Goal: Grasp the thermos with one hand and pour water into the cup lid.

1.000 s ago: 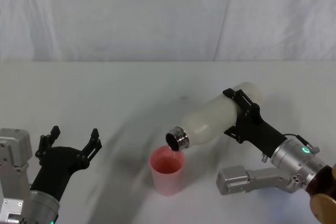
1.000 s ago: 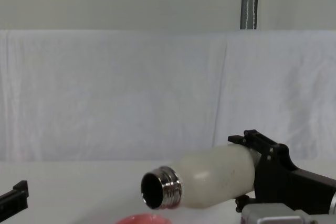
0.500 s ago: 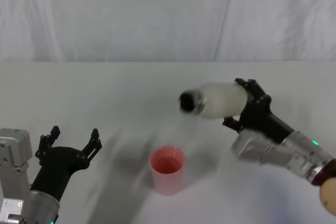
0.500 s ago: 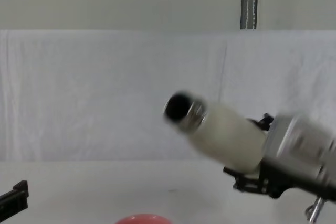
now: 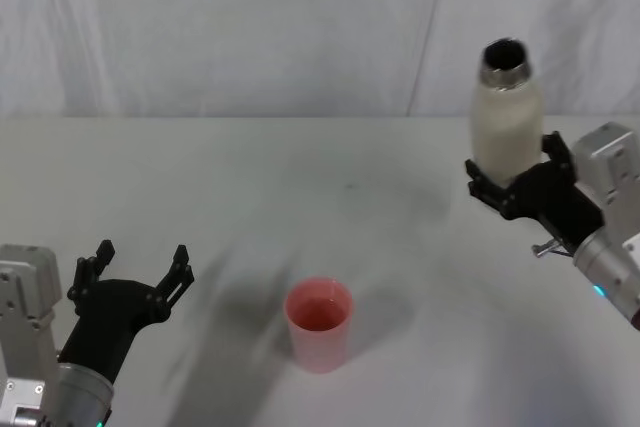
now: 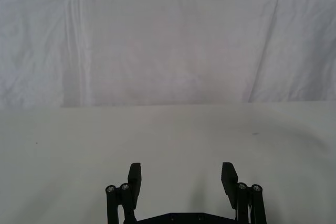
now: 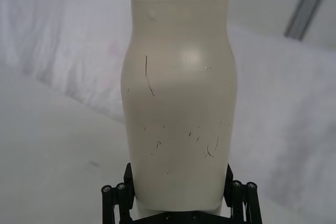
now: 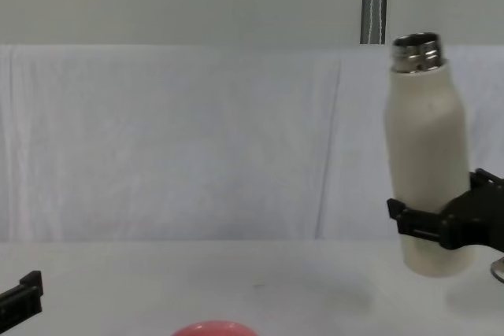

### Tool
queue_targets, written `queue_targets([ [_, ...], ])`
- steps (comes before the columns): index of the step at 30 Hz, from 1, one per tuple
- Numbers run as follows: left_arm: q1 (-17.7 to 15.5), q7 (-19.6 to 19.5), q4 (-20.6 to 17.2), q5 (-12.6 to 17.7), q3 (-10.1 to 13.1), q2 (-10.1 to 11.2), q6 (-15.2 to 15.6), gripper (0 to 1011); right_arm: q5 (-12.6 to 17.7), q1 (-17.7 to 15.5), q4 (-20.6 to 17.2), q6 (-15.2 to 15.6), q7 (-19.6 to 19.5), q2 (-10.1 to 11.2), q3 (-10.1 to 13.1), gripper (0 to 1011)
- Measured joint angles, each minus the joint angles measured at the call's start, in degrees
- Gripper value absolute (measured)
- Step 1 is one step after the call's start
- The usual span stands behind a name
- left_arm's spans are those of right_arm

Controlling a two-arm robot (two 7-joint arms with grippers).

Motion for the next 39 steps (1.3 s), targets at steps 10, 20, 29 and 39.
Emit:
queue_targets([
  [10,0.0,0.0,0.0,0.0,0.0,0.0,0.0,1001,7.0,-1.9,-0.5,5.4,0.3,-2.2,4.4,958],
  [20,0.0,0.0,0.0,0.0,0.0,0.0,0.0,1001,11.4,-4.6,-1.5,8.1,-1.1,-3.4,6.9,958],
  [29,0.0,0.0,0.0,0.0,0.0,0.0,0.0,1001,12.1,-5.7,-1.7,7.9,-2.1,-3.5,7.5,958],
  [39,0.0,0.0,0.0,0.0,0.0,0.0,0.0,1001,12.0,-5.2,-0.1,6.9,-2.3,-3.7,7.5,958],
])
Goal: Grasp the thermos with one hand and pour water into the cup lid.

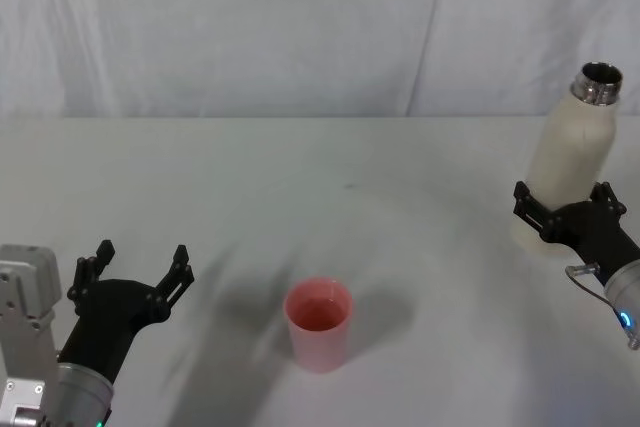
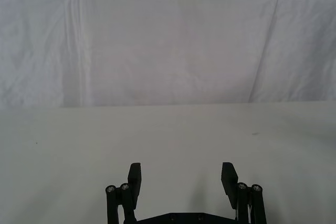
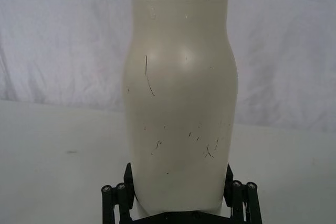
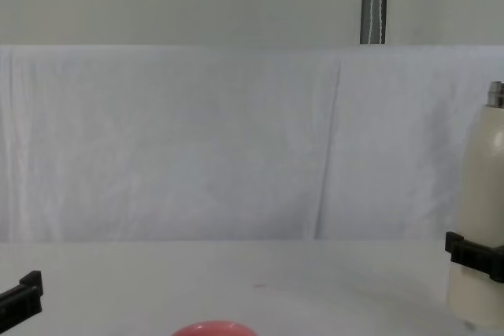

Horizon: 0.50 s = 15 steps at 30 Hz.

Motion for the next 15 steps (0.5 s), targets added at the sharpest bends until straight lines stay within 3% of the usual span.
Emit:
queue_targets([
  [15,0.0,0.0,0.0,0.0,0.0,0.0,0.0,1001,-0.4,4.2,5.9,-1.5,0.9,-1.2,-1.3,958],
])
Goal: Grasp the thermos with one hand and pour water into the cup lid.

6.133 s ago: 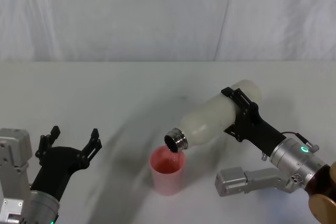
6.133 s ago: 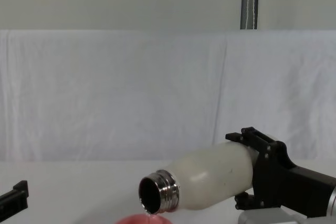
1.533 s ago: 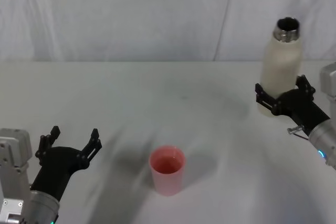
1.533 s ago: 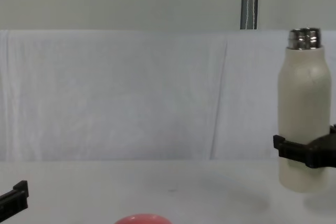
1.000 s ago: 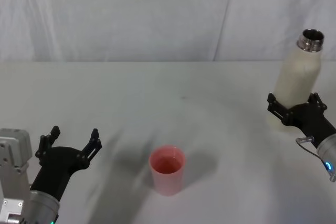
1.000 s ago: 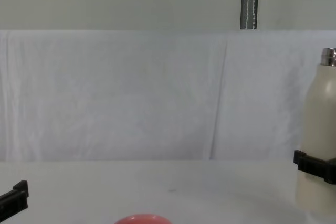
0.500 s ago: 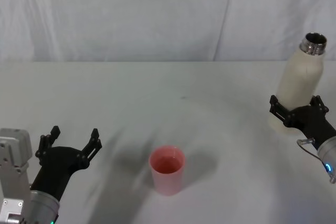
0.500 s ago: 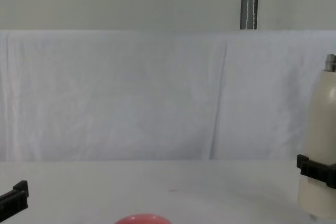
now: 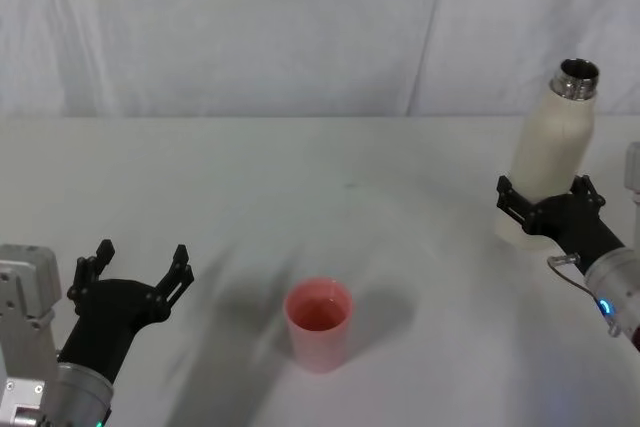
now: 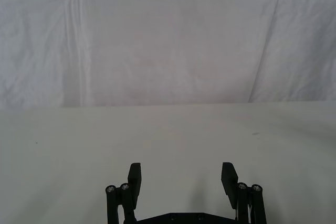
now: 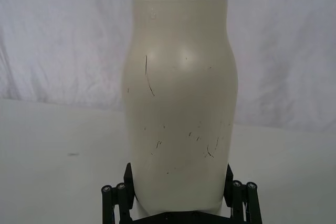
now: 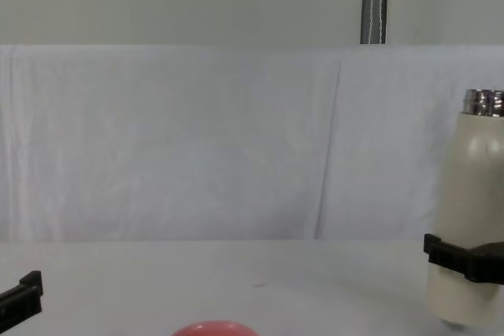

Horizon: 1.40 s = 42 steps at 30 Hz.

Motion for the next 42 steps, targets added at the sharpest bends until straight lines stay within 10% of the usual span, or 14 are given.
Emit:
queue_targets([
  [42,0.0,0.0,0.0,0.0,0.0,0.0,0.0,1001,-1.7,4.6,7.9,-2.0,1.1,-1.8,-2.6,958],
])
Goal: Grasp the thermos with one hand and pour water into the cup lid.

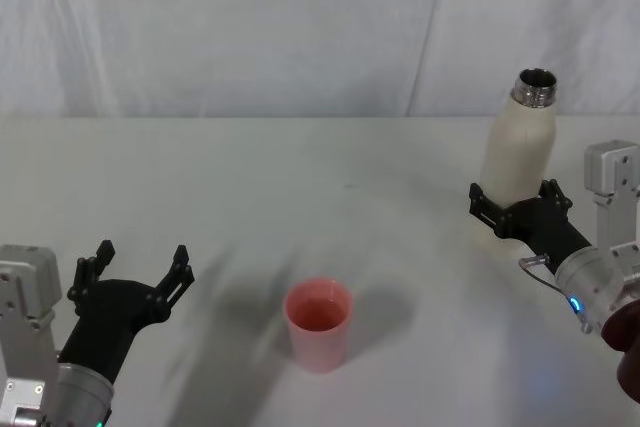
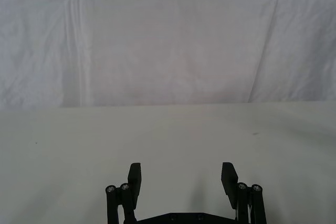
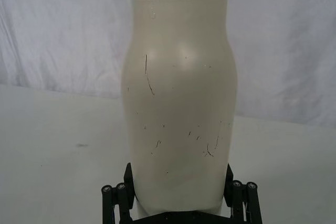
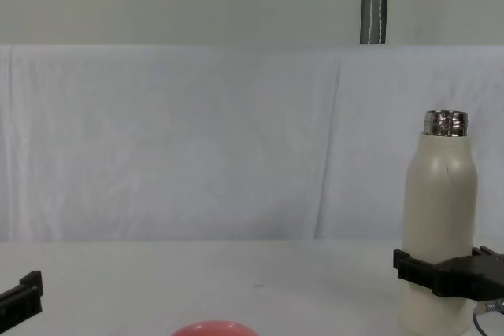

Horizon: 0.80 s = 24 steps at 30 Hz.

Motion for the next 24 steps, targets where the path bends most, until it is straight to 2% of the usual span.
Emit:
queue_targets([
  [5,0.0,0.0,0.0,0.0,0.0,0.0,0.0,1001,0.0,0.0,0.0,0.1,0.0,0.0,0.0,1001],
  [21,0.0,0.0,0.0,0.0,0.0,0.0,0.0,1001,0.1,-0.1,0.0,0.1,0.0,0.0,0.1,1001],
  [24,0.0,0.0,0.0,0.0,0.0,0.0,0.0,1001,0.1,-0.6,-1.0,0.0,0.0,0.1,0.1,1002],
])
